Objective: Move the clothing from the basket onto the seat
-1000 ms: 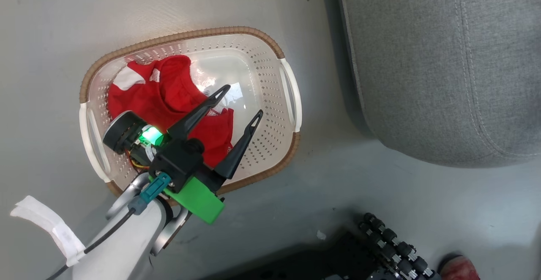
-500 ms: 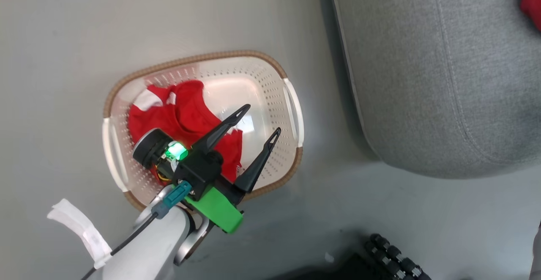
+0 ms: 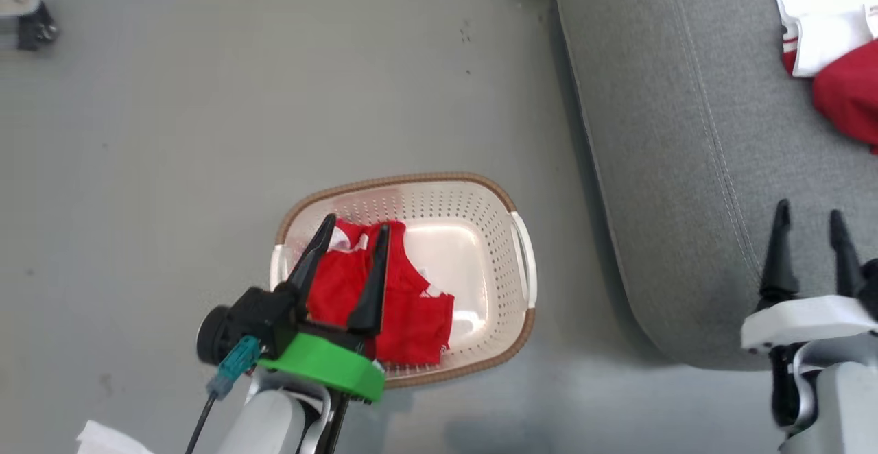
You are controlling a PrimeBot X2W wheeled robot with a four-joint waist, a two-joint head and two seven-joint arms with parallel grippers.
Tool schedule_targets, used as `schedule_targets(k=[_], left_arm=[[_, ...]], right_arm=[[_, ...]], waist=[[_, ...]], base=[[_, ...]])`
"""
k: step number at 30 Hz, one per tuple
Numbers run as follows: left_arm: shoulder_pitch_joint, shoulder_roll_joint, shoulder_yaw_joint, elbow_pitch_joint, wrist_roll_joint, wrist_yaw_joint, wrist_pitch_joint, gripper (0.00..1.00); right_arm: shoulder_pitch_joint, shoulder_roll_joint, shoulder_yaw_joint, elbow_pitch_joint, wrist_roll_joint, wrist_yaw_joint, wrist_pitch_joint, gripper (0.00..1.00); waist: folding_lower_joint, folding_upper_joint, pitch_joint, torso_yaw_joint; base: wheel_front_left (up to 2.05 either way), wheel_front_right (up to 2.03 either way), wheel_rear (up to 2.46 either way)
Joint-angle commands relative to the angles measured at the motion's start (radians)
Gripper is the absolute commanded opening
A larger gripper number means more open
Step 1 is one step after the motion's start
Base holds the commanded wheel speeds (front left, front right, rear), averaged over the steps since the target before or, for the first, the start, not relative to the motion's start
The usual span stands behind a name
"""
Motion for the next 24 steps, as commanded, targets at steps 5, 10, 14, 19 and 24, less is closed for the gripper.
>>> schedule_targets(k=[5,10,14,19,24], left_arm=[[0.138,-0.025,0.139,0.009,0.078,0.023,0.0,1.0],[0.238,-0.05,0.255,-0.044,0.102,0.004,0.0,1.0],[0.287,-0.053,0.305,-0.113,0.15,-0.006,0.0,1.0],[0.335,-0.056,0.315,-0.177,0.219,-0.001,0.0,1.0],[0.378,-0.056,0.291,-0.185,0.252,-0.014,0.0,1.0]], right_arm=[[0.094,0.0,0.147,-0.016,0.022,0.0,-0.003,1.0],[0.154,0.002,0.232,-0.051,0.057,0.0,-0.003,1.0],[0.186,0.002,0.279,-0.107,0.078,0.0,-0.003,1.0],[0.232,0.002,0.318,-0.163,0.085,0.0,-0.003,1.0],[0.29,0.002,0.376,-0.157,0.066,0.0,-0.003,1.0]], waist=[[0.0001,0.0,-0.322,0.172],[0.0001,0.0,-0.411,0.176],[0.0001,0.0,-0.45,0.166],[0.0001,0.0,-0.484,0.153],[0.0001,0.0,-0.497,0.143]], base=[[0.0,0.0,0.0],[0.0,0.0,0.0],[0.0,0.0,0.0],[0.0,0.0,0.0],[0.0,0.0,0.0]])
